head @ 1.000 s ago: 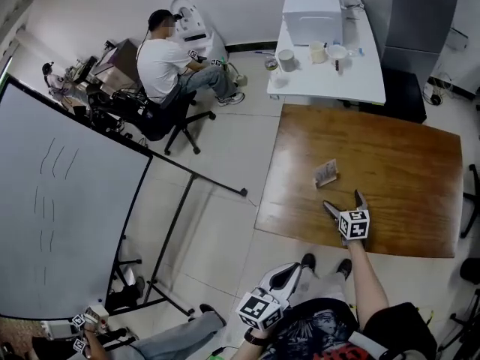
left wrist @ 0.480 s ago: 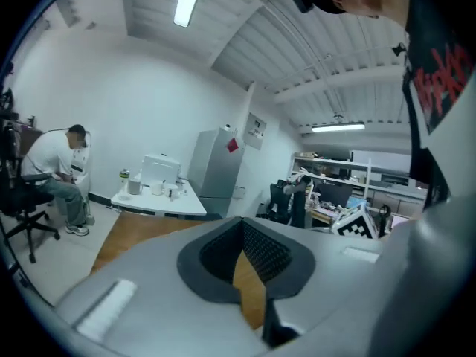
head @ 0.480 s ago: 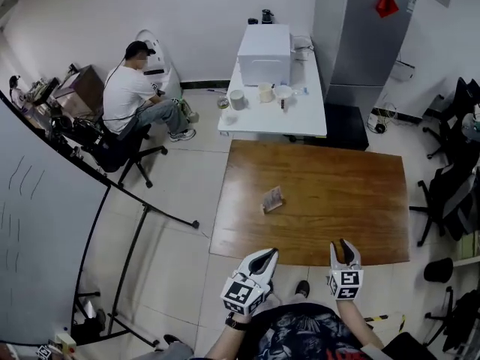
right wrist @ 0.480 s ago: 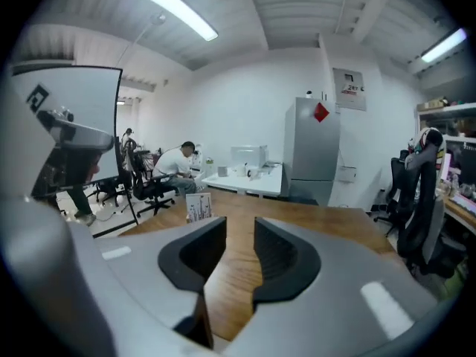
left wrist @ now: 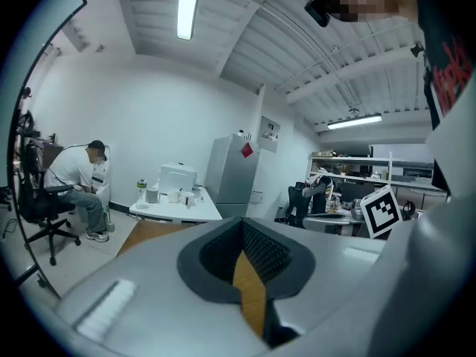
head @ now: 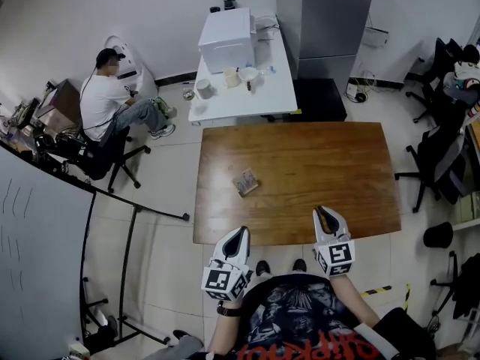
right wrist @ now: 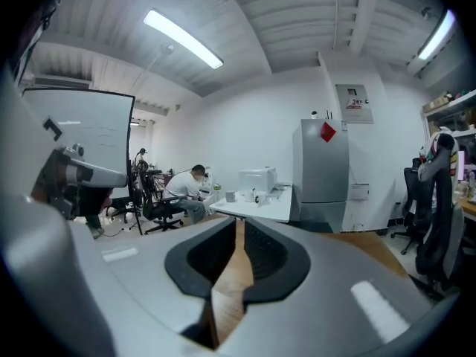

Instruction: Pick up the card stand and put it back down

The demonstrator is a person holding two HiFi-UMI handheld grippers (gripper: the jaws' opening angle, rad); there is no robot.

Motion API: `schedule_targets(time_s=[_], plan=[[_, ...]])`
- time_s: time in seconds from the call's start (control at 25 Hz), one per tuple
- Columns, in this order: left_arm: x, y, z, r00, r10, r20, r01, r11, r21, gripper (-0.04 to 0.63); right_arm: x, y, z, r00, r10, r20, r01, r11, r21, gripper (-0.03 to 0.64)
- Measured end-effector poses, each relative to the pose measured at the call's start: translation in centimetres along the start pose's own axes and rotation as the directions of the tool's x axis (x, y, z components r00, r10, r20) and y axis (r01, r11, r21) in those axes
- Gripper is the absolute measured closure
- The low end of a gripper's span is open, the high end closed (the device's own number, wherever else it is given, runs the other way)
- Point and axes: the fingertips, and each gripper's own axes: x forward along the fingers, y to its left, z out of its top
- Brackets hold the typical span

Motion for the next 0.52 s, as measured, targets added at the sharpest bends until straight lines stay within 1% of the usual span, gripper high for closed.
schedule_targets(time_s=[0.2,0.28,0.4,0.52], plan=[[0.6,-1.7,-0.4,1.0,0.005,-0.007,-0.006,1.0,-0.025,0.592,-1.2,0.1,1.0,0.997,0.068,0.043,-0.07,0.996,0.047,0.615],[0.7,-1.9,-0.6,1.0,0.006,-0.007,-0.006,0.999,-0.035,0.592,-1.5,0.1,1.0,0.996,0.074,0.048,-0.076,0.996,0.05,0.615],[0.9,-2.3,-0.8,1.0,-0.007,-0.012,0.006,0.999,-0.04,0.592,-1.9,0.2,1.2,0.993,0.089,0.071,-0.092,0.995,0.029,0.615],[1.3,-2.8,-0.9,1.0,-0.019,-0.017,0.018,0.999,-0.046,0.592,-1.9,0.6,1.6,0.988,0.125,0.094,-0.123,0.992,-0.025,0.615]])
